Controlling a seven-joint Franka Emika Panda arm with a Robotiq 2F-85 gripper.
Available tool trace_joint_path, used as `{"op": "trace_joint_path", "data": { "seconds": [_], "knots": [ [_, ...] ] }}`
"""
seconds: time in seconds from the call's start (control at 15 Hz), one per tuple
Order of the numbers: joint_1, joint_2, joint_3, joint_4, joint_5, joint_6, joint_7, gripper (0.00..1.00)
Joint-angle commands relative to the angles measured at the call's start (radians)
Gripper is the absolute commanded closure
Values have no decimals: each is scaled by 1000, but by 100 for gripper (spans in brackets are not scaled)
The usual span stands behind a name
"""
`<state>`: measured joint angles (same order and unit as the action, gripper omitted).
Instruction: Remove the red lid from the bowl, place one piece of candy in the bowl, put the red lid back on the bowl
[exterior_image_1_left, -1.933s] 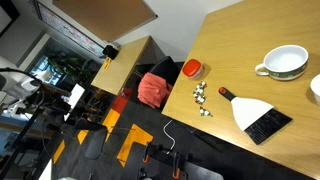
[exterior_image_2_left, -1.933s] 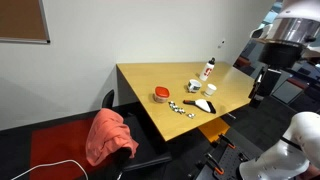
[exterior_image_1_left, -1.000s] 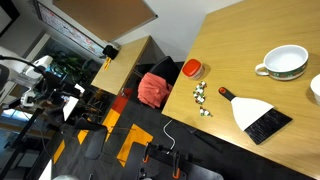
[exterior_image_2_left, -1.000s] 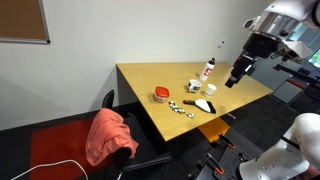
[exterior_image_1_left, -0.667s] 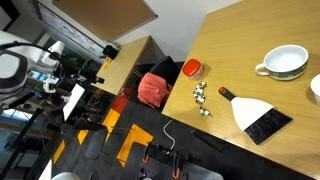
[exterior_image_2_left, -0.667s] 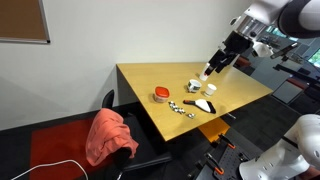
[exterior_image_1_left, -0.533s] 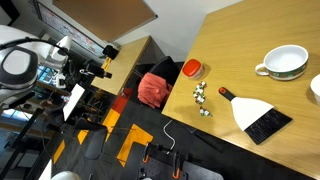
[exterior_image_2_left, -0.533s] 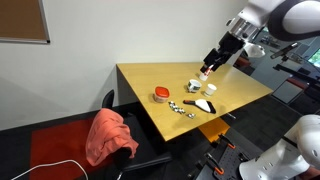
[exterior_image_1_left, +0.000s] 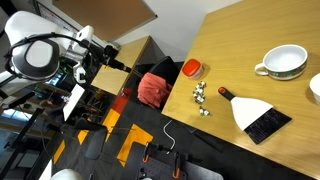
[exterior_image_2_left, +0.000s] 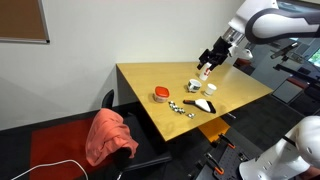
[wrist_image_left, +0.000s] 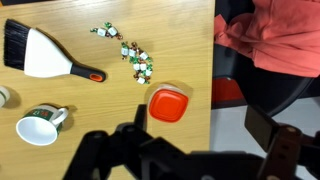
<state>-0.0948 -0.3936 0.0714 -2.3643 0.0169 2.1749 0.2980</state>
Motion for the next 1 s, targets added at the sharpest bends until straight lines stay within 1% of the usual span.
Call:
{"op": "trace_joint_path", "data": {
  "seconds": [0.0,0.27,0.33,0.47,0.53,0.67,0.93],
  "knots": [
    [11,2,-12,3,-5,-3,5,0],
    [12,2,-10,6,-6,-3,7,0],
    [8,19,-15,12,4,20,18,0],
    [-3,67,-31,28,10,56,17,0],
    [-1,88,-47,34,18,67,-5,0],
    [-1,144,-74,40,30,123,-23,0],
    [-3,288,-106,66,15,253,-32,0]
  ]
}}
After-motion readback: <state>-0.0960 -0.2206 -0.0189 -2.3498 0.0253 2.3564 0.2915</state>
